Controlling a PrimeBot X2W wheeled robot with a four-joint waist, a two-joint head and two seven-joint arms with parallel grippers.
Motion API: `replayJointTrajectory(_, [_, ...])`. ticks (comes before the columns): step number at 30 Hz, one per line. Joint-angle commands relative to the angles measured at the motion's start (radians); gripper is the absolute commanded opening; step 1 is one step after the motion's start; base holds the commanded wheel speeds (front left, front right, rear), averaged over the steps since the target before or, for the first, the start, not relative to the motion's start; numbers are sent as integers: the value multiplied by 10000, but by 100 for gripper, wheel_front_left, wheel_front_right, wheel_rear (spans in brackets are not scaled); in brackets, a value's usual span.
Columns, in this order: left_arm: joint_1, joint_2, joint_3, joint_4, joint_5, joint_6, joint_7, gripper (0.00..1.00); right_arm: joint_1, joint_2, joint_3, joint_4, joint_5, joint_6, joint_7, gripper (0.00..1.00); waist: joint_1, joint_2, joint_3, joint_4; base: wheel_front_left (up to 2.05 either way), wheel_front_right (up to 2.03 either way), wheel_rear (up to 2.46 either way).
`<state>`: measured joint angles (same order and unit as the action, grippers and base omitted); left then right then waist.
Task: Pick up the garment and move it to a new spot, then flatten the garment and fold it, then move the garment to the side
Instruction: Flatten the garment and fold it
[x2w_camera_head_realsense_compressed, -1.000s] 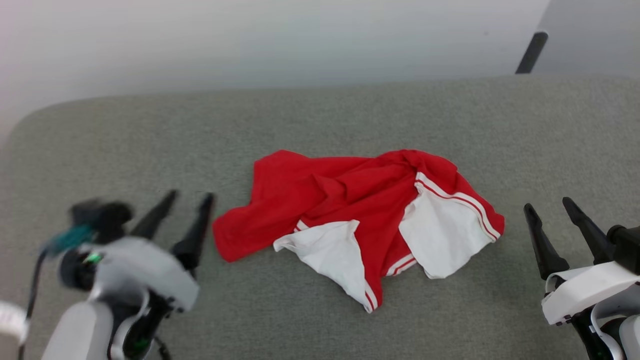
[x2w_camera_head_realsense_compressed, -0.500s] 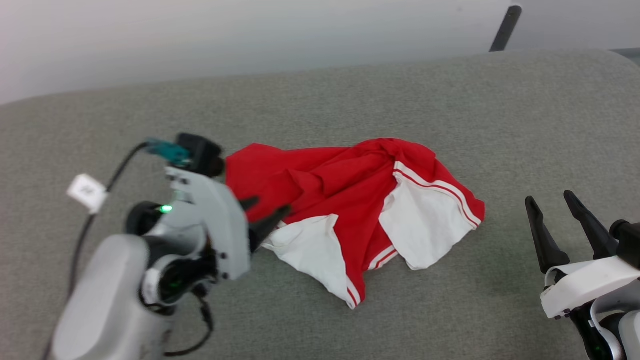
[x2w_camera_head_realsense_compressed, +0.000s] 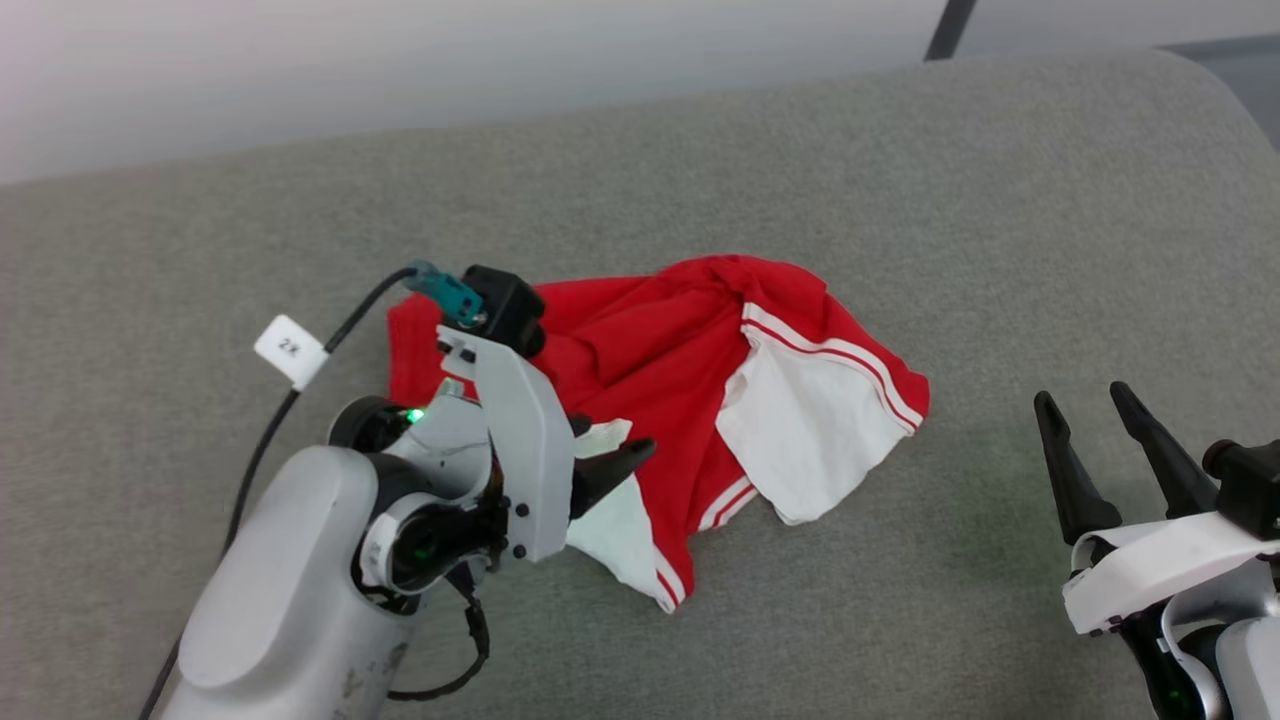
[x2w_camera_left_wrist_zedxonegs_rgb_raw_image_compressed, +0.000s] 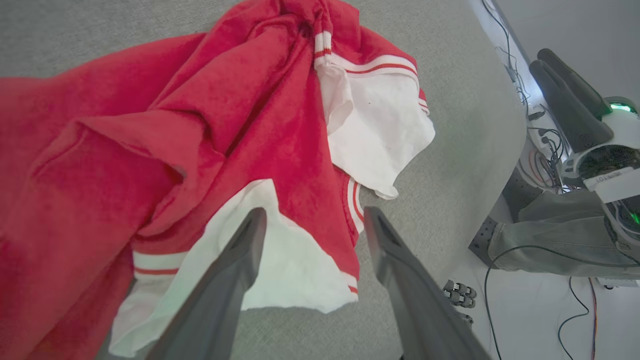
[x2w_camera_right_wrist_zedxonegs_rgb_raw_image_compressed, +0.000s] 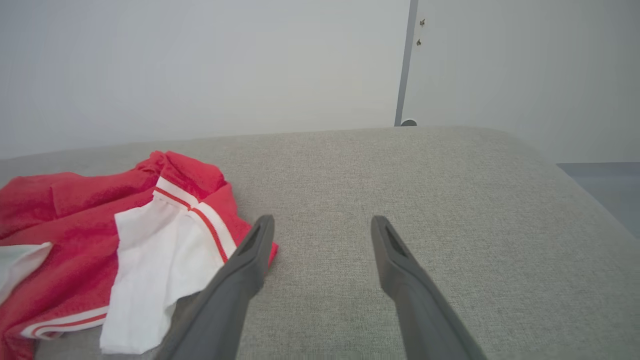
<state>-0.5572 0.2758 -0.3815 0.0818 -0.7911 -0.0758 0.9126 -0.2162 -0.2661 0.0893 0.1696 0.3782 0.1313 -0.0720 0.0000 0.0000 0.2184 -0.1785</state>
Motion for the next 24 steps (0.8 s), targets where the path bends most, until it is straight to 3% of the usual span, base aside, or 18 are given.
replayJointTrajectory(1, [-168,10,-68,84,40,29,69,100,-167,58,39,91,176,-11,-103,100,0,0,282,-250,0,0,0])
replayJointTrajectory(20, [-334,405,-301,1046,614,163,-54,100,-605,278,393,821,256,-11,-657,100,0,0,904,-921,0,0,0])
replayJointTrajectory(21, [-349,414,-309,1083,612,168,-40,84,-627,280,400,855,267,-11,-678,100,0,0,908,-926,0,0,0])
replayJointTrajectory(22, [-366,414,-324,1108,610,163,-31,53,-648,283,402,885,276,-11,-687,100,0,0,909,-925,0,0,0])
replayJointTrajectory(24, [-375,406,-348,1144,595,162,-25,28,-636,284,411,944,287,-11,-726,100,0,0,892,-918,0,0,0])
